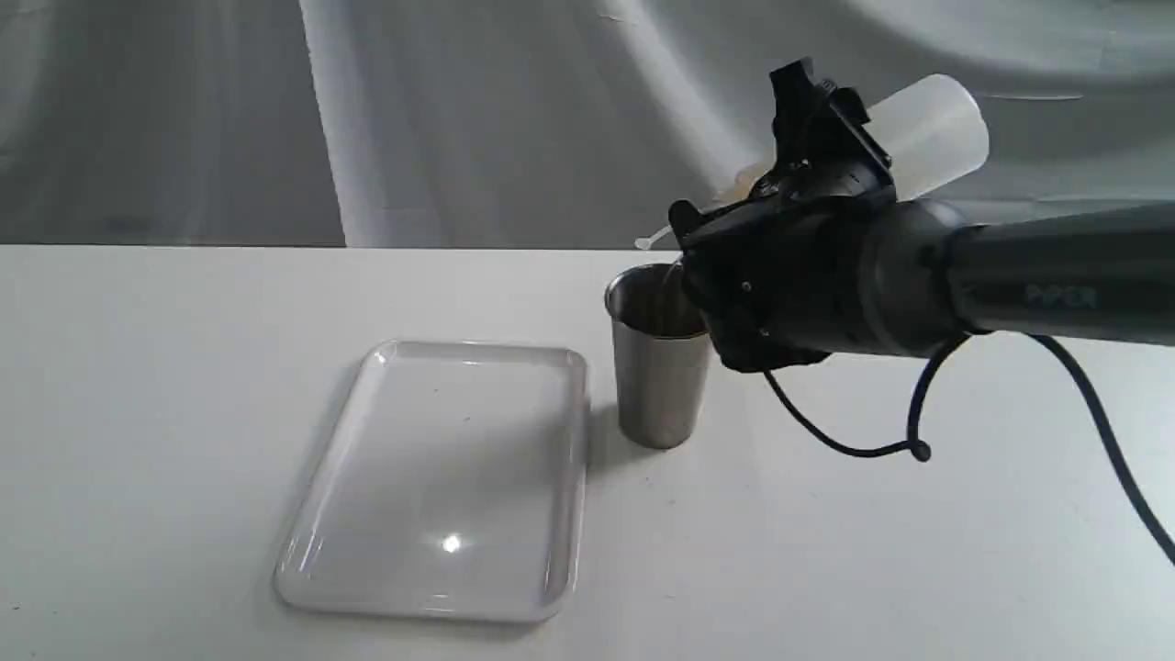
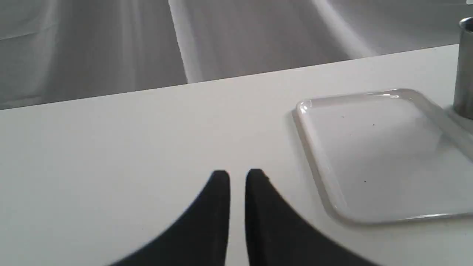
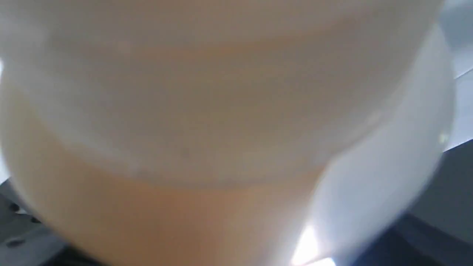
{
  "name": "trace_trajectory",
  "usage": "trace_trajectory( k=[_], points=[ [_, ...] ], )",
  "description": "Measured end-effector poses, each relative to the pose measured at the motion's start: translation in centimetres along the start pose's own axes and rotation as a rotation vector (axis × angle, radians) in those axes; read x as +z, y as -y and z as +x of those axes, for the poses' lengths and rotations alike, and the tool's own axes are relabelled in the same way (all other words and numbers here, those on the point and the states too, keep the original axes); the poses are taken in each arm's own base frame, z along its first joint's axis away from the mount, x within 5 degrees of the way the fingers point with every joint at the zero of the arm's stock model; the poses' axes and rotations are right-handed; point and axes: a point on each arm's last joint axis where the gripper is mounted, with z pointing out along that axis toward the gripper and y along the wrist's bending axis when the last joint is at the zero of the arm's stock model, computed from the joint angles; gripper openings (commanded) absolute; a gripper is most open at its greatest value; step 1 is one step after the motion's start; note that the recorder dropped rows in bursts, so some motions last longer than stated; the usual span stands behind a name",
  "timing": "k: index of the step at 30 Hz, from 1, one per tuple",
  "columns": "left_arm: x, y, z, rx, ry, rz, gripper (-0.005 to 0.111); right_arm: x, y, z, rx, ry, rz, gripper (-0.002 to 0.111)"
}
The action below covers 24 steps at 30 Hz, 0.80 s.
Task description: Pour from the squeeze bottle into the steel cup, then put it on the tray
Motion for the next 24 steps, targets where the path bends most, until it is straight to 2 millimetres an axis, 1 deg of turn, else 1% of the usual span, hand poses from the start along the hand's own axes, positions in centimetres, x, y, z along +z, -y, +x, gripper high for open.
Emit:
trace_trajectory(
  k=[8,24],
  points=[
    [0.00,0.00,0.00,0.000,0.000,0.000,0.008,0.00,0.06,0.00,-0.089,-0.001,0.007,0.052],
    [0.00,0.00,0.00,0.000,0.000,0.000,0.008,0.00,0.06,0.01,-0.111,-0.001,0.007,0.052]
  ],
)
